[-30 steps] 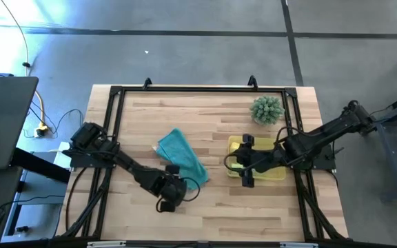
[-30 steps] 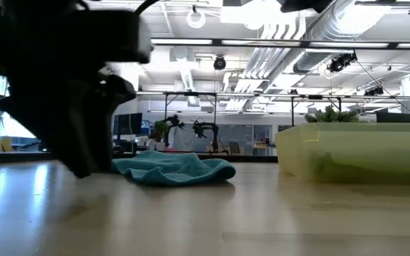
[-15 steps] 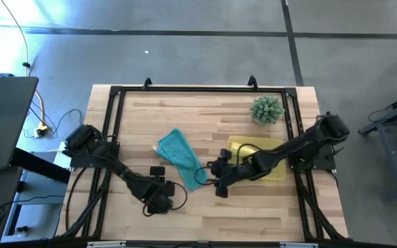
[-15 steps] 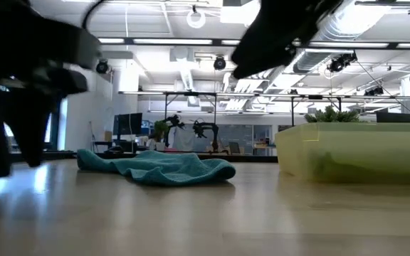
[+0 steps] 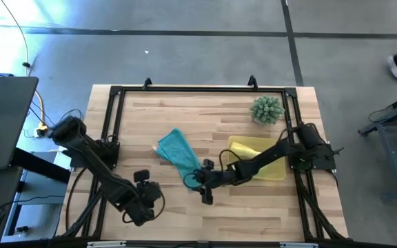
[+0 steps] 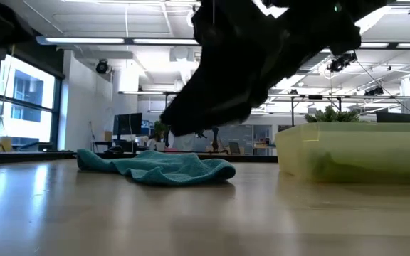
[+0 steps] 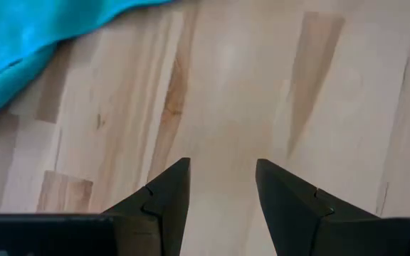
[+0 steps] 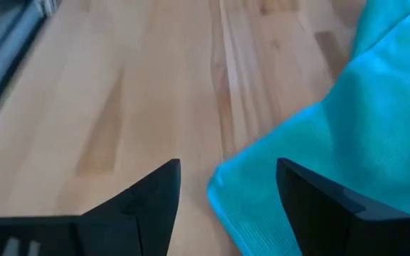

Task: Roll microfiber towels into tight, uniform cylinder then place into a basket
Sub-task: Fold the blue microfiber towel

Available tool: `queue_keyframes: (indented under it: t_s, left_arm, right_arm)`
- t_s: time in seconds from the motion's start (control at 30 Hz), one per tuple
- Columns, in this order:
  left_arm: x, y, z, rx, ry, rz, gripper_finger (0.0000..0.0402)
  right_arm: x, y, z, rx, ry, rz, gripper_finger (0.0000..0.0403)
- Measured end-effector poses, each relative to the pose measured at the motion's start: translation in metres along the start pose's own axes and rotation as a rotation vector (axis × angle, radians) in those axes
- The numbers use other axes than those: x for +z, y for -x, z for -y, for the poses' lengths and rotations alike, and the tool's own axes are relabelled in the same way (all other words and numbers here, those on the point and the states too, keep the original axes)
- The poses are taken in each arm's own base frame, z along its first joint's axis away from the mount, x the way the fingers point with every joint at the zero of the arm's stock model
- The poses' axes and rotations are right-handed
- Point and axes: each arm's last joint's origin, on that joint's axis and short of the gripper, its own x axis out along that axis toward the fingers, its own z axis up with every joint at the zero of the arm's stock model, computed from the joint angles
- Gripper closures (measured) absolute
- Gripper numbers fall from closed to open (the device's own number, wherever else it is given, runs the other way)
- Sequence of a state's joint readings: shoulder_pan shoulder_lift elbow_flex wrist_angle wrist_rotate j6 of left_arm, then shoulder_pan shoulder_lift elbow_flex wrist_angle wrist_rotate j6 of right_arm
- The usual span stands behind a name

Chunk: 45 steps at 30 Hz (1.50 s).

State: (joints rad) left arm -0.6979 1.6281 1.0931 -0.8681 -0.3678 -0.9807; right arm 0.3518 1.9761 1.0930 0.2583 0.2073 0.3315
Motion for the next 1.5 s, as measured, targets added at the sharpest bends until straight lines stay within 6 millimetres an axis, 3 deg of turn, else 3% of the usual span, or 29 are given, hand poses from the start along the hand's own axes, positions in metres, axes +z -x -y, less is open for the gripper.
queue_keyframes:
  t_s: [0.4,1.03,1.13,1.3,1.5]
  left_arm:
    - [-0.002,0.009,0.000,0.005,0.023,0.068,0.0250]
    - [-0.002,0.009,0.000,0.006,0.029,0.070,0.0250]
    - [-0.002,0.009,0.000,0.006,0.029,0.069,0.0250]
    - [-0.001,0.009,0.000,0.011,0.006,0.078,0.0250]
    - [0.007,0.008,-0.003,0.106,-0.063,0.237,0.0250]
  right_arm:
    - [-0.032,-0.028,-0.005,-0.014,0.185,-0.006,0.0186]
    - [-0.045,-0.040,-0.005,-0.048,0.172,0.010,0.0388]
    - [-0.044,-0.040,-0.004,-0.050,0.167,0.010,0.0396]
    - [-0.030,-0.021,-0.007,-0.054,0.154,-0.017,0.0401]
    - [0.016,0.031,-0.011,-0.054,0.095,0.018,0.0402]
